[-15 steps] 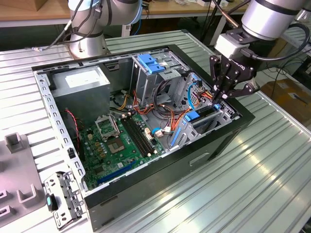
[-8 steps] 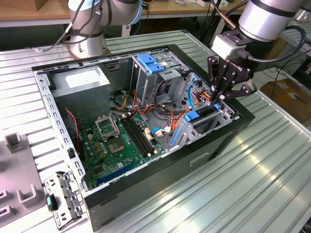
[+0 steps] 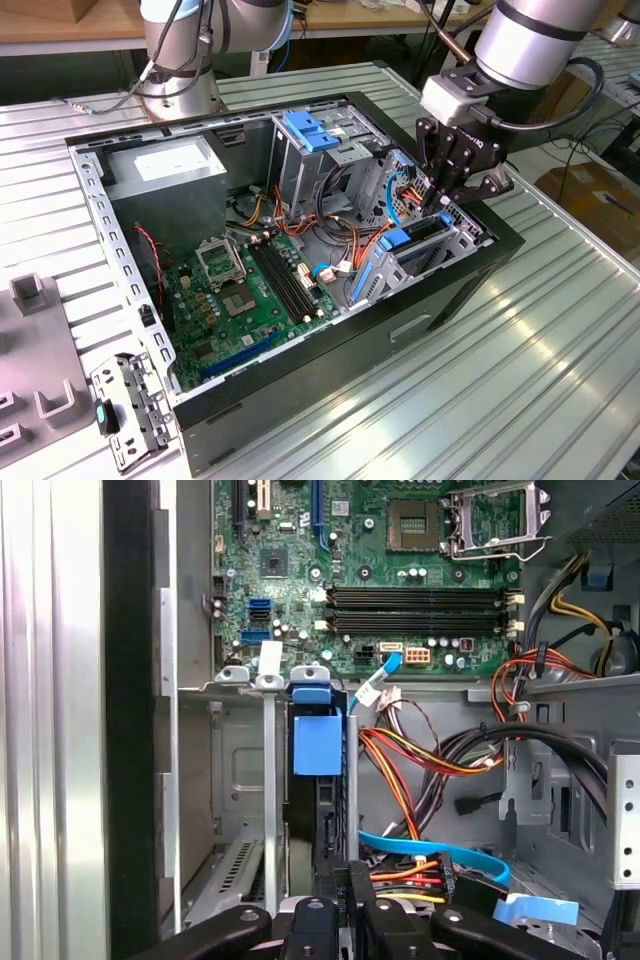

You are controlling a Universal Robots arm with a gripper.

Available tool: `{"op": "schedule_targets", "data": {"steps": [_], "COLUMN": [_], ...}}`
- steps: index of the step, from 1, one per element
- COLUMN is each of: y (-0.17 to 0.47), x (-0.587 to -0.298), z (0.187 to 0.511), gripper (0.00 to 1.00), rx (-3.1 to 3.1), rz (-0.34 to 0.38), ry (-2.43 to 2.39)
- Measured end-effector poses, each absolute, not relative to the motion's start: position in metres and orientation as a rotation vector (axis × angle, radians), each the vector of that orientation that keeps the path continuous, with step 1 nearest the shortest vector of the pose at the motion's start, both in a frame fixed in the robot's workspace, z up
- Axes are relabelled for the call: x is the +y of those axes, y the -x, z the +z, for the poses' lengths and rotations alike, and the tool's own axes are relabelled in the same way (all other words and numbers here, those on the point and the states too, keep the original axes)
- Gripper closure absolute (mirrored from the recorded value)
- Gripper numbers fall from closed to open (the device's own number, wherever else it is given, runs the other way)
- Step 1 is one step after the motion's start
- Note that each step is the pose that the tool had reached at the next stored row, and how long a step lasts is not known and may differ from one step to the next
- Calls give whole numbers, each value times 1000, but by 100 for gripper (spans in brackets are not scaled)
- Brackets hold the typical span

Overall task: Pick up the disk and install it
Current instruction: 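Insert the first disk wire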

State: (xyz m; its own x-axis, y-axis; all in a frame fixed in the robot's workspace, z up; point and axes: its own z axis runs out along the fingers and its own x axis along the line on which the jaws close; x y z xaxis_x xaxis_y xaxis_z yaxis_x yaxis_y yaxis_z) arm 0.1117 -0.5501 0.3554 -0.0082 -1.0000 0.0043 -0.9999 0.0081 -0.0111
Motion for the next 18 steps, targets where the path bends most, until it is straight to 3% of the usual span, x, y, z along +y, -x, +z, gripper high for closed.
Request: {"op": "schedule_targets", "data": {"steps": [18], "y": [-112], "x": [-551], "z": [345], "gripper": [84], "rx": [2197], "rz": [-15], "ry": [2241]}}
